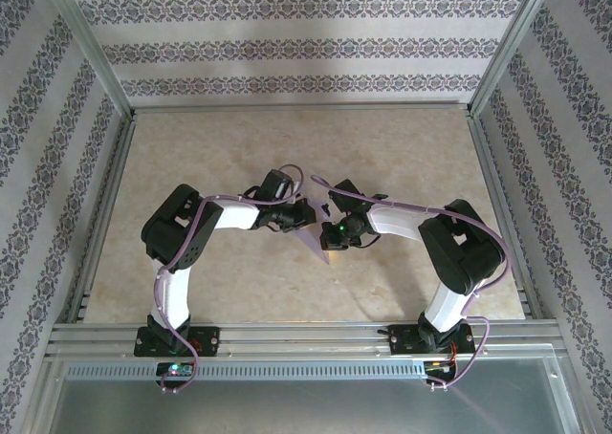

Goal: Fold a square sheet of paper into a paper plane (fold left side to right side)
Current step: Fourth fold the wing at the center of the table.

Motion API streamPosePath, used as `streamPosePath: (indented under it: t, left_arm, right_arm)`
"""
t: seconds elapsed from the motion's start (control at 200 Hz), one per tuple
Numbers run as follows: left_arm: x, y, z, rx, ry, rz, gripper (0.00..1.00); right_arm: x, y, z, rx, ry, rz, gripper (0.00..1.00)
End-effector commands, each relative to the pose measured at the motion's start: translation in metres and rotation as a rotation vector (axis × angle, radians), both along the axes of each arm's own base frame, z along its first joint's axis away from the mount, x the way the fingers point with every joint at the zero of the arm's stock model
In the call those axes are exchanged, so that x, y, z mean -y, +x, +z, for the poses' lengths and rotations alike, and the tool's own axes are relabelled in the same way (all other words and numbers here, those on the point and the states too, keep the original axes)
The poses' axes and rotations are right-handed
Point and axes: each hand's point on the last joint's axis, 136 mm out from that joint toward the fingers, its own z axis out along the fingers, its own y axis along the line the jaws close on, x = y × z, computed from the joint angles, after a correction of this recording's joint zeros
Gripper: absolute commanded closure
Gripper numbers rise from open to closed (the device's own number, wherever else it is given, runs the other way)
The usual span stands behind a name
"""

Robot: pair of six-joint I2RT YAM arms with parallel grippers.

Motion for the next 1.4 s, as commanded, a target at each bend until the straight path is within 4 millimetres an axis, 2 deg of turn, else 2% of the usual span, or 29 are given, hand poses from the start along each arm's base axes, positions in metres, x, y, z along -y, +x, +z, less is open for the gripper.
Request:
streamPosePath:
  t: [0.0, 0.285, 0.545, 0.615, 0.725, 0.865, 0.959, 1.119, 1.249, 1.399]
  left_arm:
    - [-0.032, 0.03, -0.016, 0.026, 0.098, 0.066, 0.91]
    - [-0.047, 0.069, -0.012, 0.05, 0.123, 0.079, 0.91]
    - [-0.063, 0.079, -0.015, 0.049, 0.158, 0.093, 0.92]
    - [-0.066, 0.08, -0.001, 0.091, 0.163, 0.098, 0.92]
    - [-0.073, 0.075, 0.038, 0.18, 0.159, 0.115, 0.92]
    - [-0.08, 0.053, 0.069, 0.237, 0.144, 0.119, 0.92]
    - [-0.07, 0.033, 0.08, 0.25, 0.11, 0.089, 0.92]
    - [-0.029, 0.005, 0.076, 0.215, 0.019, 0.003, 0.92]
    - [-0.003, 0.003, 0.067, 0.2, -0.013, -0.037, 0.92]
    - [0.009, 0.013, 0.051, 0.175, -0.024, -0.039, 0.92]
  right_arm:
    - [0.052, -0.041, -0.052, -0.134, -0.277, 0.011, 1.0]
    - [0.051, -0.043, -0.051, -0.135, -0.274, 0.012, 1.0]
    - [0.051, -0.044, -0.051, -0.135, -0.271, 0.012, 1.0]
    - [0.05, -0.042, -0.05, -0.131, -0.269, 0.014, 1.0]
    - [0.048, -0.039, -0.047, -0.126, -0.251, 0.015, 1.0]
    - [0.045, -0.031, -0.038, -0.097, -0.22, 0.022, 1.0]
    - [0.043, -0.027, -0.033, -0.083, -0.195, 0.036, 1.0]
    - [0.042, -0.024, -0.032, -0.089, -0.187, 0.041, 1.0]
    - [0.042, -0.024, -0.032, -0.091, -0.188, 0.03, 1.0]
    - [0.043, -0.025, -0.033, -0.097, -0.191, 0.027, 1.0]
